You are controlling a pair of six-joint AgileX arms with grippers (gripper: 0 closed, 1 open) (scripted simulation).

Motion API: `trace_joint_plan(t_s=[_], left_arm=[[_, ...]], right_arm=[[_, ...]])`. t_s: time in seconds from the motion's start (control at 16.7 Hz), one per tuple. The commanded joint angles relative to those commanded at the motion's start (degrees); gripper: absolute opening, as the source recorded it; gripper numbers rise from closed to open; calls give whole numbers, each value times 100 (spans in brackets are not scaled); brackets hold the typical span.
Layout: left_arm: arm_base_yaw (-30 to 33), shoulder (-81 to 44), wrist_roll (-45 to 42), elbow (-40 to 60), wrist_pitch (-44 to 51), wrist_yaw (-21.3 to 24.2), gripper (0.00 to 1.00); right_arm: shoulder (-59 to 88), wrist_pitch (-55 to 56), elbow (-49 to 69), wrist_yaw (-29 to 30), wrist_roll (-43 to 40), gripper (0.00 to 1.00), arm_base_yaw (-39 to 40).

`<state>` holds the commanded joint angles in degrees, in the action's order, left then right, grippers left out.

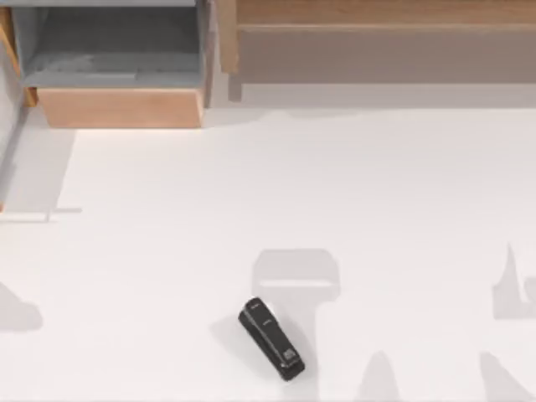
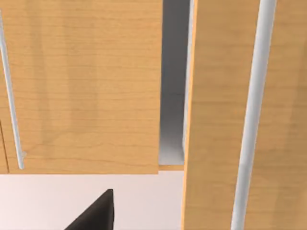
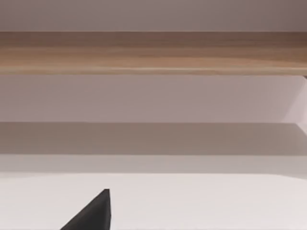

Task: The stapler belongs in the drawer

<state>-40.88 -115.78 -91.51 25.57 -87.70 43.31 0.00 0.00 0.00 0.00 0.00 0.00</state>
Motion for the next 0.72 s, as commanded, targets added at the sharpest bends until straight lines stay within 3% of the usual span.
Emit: trace_joint_plan(t_s=[0.42, 0.72], left_arm=[[-64, 14, -5, -97, -54, 83, 100], [466, 344, 633, -249, 411, -34, 100]], right_arm=[[0, 0, 0, 0, 0, 100, 0], [0, 0, 0, 0, 0, 100, 0]])
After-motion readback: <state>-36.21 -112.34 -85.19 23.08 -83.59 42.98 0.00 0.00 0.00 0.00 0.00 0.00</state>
